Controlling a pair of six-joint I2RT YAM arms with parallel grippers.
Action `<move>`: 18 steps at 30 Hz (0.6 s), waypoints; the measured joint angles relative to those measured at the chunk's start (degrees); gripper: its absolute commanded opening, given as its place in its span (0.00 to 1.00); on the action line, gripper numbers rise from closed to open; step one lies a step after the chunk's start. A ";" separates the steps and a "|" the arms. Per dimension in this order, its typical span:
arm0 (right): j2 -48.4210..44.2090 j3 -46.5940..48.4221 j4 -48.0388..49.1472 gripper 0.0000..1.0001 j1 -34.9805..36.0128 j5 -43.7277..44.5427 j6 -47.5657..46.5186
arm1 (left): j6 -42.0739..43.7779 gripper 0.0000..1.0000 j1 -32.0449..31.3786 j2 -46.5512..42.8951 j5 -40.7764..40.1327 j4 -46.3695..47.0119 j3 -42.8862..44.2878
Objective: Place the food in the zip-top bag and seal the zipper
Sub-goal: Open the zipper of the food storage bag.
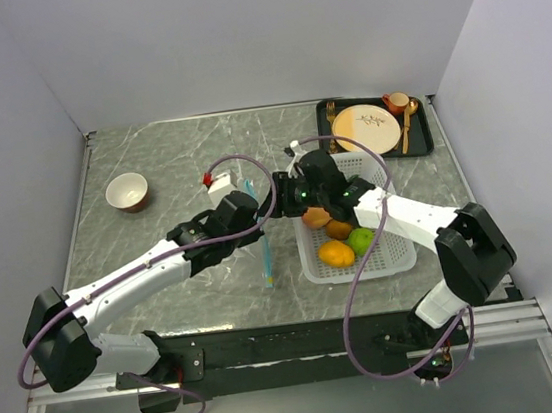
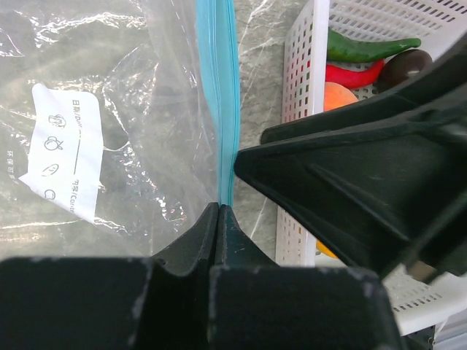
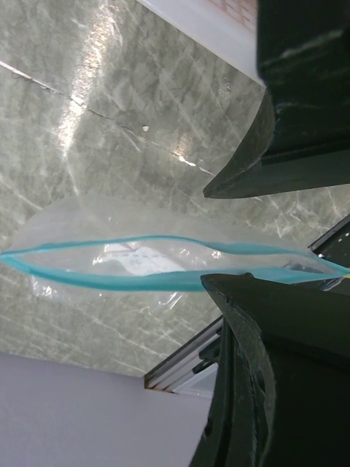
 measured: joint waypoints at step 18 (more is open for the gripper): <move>4.76 0.00 0.46 0.21 0.22 -1.60 0.59 | 0.02 0.01 0.00 -1.36 0.61 1.86 -1.27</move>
